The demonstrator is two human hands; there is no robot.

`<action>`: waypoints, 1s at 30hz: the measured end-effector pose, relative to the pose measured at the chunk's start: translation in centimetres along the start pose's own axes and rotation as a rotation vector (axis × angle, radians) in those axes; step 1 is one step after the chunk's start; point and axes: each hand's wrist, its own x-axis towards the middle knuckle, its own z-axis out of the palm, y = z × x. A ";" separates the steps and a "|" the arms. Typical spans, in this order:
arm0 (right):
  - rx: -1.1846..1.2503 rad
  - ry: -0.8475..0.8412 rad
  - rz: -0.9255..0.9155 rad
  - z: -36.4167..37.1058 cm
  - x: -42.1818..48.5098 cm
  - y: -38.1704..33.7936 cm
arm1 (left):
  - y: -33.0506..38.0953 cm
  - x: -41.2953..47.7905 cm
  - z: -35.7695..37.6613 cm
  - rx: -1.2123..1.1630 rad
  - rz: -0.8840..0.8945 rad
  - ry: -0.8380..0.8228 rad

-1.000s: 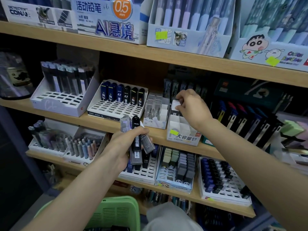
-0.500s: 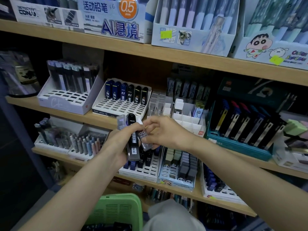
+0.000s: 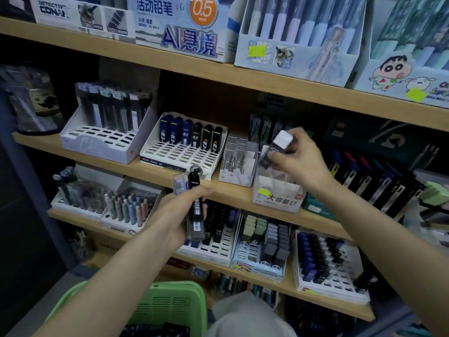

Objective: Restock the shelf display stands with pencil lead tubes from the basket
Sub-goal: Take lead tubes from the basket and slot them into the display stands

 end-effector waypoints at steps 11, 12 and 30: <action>-0.390 -0.038 -0.165 0.1 2.9 2.5 | -0.2 0.6 0.2 -0.003 -0.014 0.000; -0.403 -0.069 -0.176 0.2 3.0 2.6 | -0.2 0.7 0.2 0.001 -0.013 0.000; -0.516 0.002 -0.315 1.0 3.5 3.3 | -0.9 1.7 0.6 0.040 -0.034 -0.013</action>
